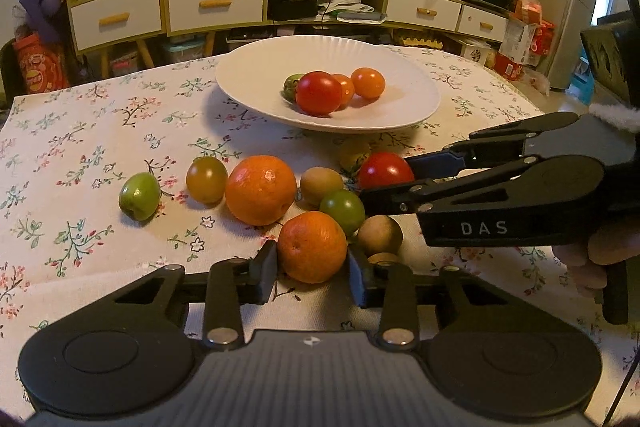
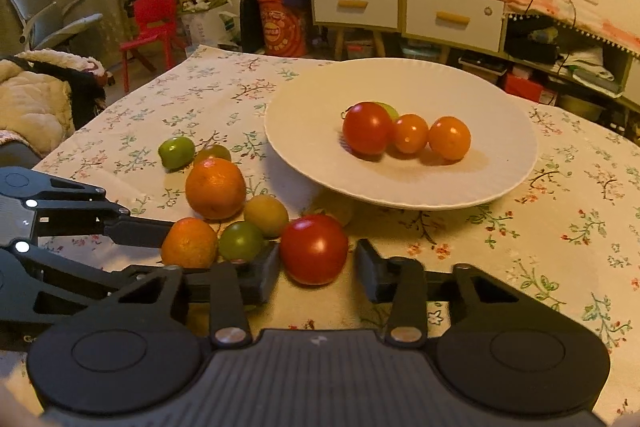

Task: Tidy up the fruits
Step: 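Grasp an orange with the left gripper while the right grasps a red tomato, then carry the orange and red tomato in both grippers over the white plate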

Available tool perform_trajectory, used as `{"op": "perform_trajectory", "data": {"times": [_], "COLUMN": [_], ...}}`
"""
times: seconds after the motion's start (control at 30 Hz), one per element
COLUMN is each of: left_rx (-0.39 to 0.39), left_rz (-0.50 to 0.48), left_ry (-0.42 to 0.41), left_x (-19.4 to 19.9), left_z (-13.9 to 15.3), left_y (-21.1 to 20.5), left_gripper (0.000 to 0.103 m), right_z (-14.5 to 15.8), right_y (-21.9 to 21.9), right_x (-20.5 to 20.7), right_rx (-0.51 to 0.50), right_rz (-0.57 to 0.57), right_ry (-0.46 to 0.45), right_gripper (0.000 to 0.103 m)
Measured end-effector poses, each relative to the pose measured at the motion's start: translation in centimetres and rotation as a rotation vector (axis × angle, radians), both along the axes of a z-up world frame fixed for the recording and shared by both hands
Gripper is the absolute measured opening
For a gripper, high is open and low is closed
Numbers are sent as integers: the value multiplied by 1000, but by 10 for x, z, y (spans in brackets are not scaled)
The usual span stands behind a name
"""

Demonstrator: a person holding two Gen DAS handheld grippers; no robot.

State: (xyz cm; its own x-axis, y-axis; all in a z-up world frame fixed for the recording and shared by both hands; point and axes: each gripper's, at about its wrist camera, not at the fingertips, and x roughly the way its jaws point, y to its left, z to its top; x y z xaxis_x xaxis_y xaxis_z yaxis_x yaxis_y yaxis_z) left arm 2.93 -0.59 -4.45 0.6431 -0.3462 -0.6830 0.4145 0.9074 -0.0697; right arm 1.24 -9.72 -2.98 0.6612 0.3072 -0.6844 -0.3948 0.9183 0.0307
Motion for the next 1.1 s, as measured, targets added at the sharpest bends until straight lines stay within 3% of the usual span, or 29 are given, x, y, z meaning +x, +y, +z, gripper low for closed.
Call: {"op": "perform_trajectory", "data": {"times": [0.73,1.1], "left_rx": [-60,-83], "left_rz": [22,35], "left_ry": [3,-8], "left_x": [-8,0], "left_z": [23,38], "left_y": [9,3], "left_gripper": [31,31], "right_z": [24,48], "right_y": [1,-10], "right_x": [-15,-14], "right_rx": [52,97], "right_rz": [-21,-67], "right_ry": [11,-27], "right_gripper": [33,33]}}
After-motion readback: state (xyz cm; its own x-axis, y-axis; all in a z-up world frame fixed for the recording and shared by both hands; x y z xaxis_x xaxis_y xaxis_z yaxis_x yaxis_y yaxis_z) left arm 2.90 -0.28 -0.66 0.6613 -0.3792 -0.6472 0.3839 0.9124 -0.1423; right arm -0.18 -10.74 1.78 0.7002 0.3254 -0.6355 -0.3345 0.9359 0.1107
